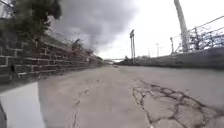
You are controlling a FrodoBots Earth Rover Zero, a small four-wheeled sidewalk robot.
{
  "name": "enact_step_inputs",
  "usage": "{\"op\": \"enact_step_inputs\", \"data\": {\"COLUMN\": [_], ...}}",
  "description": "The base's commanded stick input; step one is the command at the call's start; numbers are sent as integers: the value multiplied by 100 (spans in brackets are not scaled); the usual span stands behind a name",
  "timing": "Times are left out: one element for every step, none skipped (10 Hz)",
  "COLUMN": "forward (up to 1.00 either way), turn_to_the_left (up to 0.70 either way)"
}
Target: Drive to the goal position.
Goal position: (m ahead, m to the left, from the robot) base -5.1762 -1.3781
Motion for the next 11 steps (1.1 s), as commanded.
{"op": "enact_step_inputs", "data": {"forward": [100,100,100,100,100,100,100,100,100,100,100], "turn_to_the_left": [0,0,0,0,0,0,0,0,0,0,0]}}
